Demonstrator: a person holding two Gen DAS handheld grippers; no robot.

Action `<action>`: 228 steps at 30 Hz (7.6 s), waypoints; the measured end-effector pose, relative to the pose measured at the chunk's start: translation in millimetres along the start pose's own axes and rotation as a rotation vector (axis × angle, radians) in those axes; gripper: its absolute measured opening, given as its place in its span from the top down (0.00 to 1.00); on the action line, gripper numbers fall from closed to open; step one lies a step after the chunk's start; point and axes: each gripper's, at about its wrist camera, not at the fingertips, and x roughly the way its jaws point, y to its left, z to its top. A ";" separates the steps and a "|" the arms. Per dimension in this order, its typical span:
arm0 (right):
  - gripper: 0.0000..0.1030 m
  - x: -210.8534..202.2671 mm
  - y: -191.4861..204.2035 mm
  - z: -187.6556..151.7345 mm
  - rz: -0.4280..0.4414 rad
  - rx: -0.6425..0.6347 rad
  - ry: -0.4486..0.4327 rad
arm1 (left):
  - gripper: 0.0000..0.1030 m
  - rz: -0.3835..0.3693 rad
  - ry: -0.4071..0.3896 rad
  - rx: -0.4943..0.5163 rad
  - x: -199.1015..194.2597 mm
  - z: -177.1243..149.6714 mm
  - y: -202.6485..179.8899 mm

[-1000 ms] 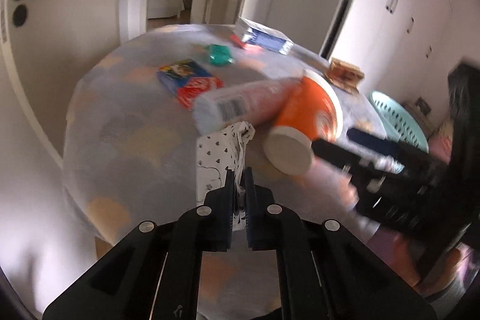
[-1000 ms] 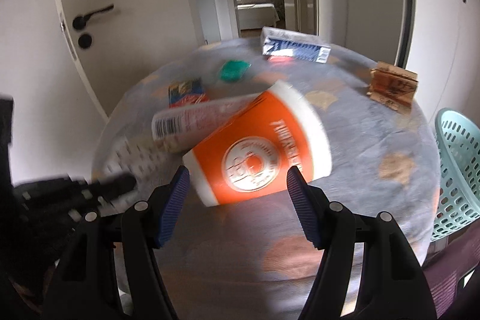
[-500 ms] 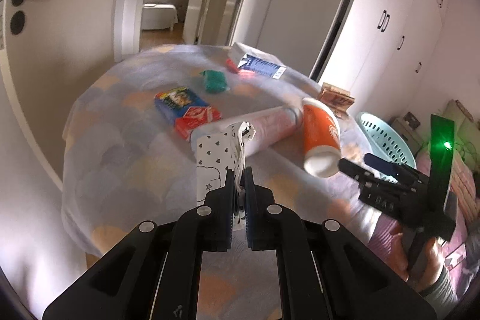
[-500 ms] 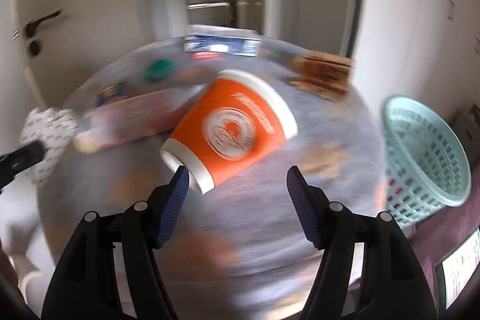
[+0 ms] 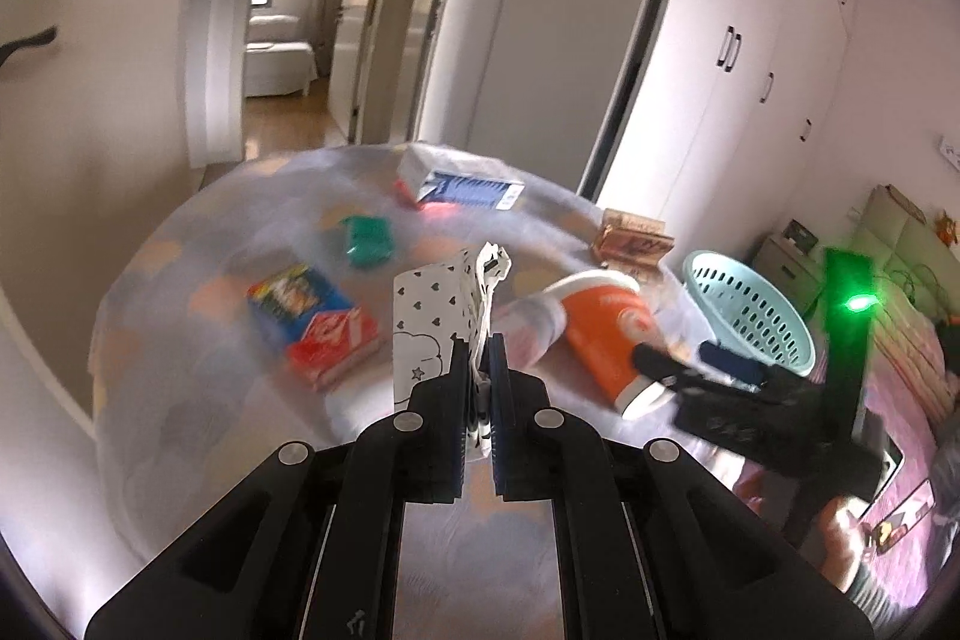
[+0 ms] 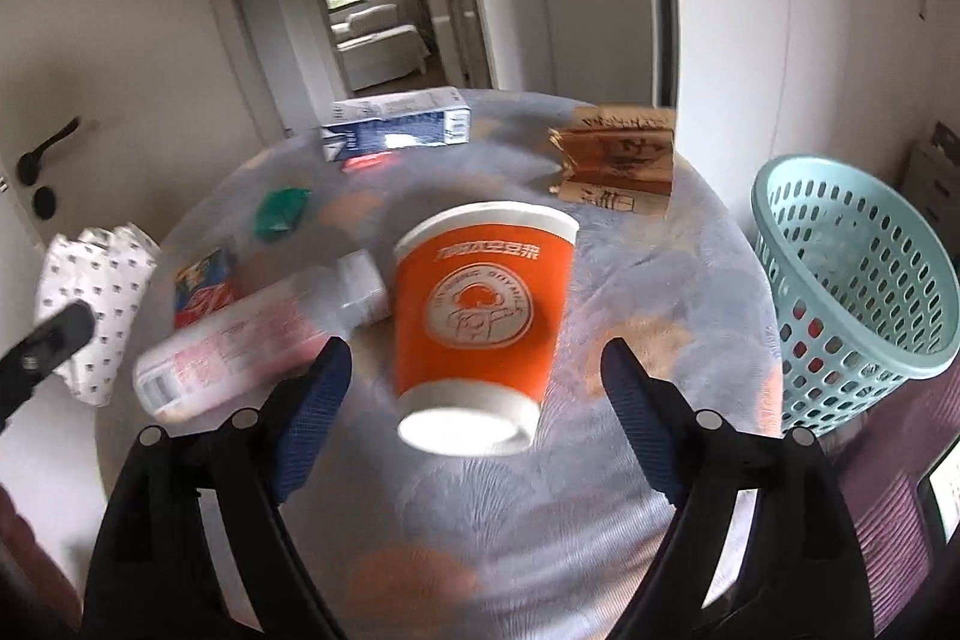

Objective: Collect trash
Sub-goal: 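Carry cup and paper to the teal basket and open both tools, then grasp the pink bottle with the left tool while the right tool grasps the brown paper packet, then carry bottle and packet over the teal basket and open both tools, then grasp the white milk carton with the right tool while the left tool grasps the red-blue card box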

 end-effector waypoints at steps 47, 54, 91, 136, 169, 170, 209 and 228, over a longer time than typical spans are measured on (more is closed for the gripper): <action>0.38 -43.1 -320.1 46.2 -0.453 0.494 -0.078 | 0.96 -0.434 0.404 0.260 296.3 48.5 -316.5; 0.37 -32.8 -321.7 48.4 -0.426 0.494 -0.047 | 0.67 -0.431 0.411 0.259 301.5 46.2 -315.3; 0.29 1.6 -120.4 90.5 -0.080 0.084 -0.112 | 0.29 -0.063 0.215 0.092 86.0 40.9 -2.8; 0.94 111.9 -88.5 103.4 0.177 -0.154 0.114 | 0.55 0.037 0.329 0.068 114.5 -11.7 -26.6; 0.94 -28.4 -156.6 84.0 -0.056 0.001 -0.146 | 0.55 -0.259 0.158 0.153 129.6 72.9 -127.5; 0.94 -33.8 -163.8 85.6 -0.078 0.019 -0.159 | 0.55 -0.270 0.156 0.161 132.3 75.6 -134.6; 0.74 -33.8 -323.9 53.2 -0.360 0.464 -0.077 | 0.35 -0.523 0.342 0.249 278.6 75.8 -305.5; 0.43 -17.8 -204.7 82.7 -0.145 0.260 -0.120 | 0.34 -0.085 0.071 0.134 151.4 93.7 -137.2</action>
